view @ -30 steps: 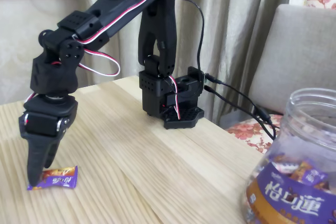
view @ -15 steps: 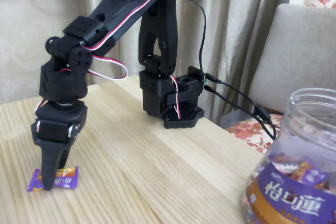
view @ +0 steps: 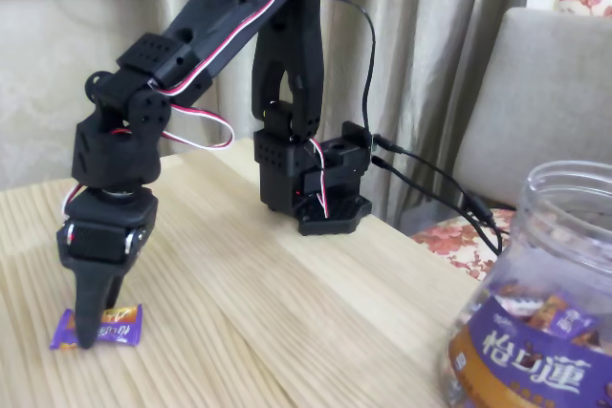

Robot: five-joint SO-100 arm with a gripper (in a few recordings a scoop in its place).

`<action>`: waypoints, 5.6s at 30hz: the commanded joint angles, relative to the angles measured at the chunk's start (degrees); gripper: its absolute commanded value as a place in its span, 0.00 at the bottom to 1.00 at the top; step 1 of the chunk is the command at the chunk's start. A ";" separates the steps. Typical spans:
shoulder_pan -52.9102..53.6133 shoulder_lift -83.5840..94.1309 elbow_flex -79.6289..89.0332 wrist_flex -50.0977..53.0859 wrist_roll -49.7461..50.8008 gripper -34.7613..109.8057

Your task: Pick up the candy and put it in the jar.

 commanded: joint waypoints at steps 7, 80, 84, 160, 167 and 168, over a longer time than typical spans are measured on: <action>-0.35 4.22 0.62 0.09 -0.70 0.25; -84.02 19.51 -62.67 58.71 27.69 0.24; -85.61 16.35 -67.59 58.71 27.77 0.24; 8.61 83.41 44.91 12.13 49.22 0.25; 13.18 95.89 52.56 16.96 50.98 0.27; 13.36 95.89 52.56 16.96 51.24 0.29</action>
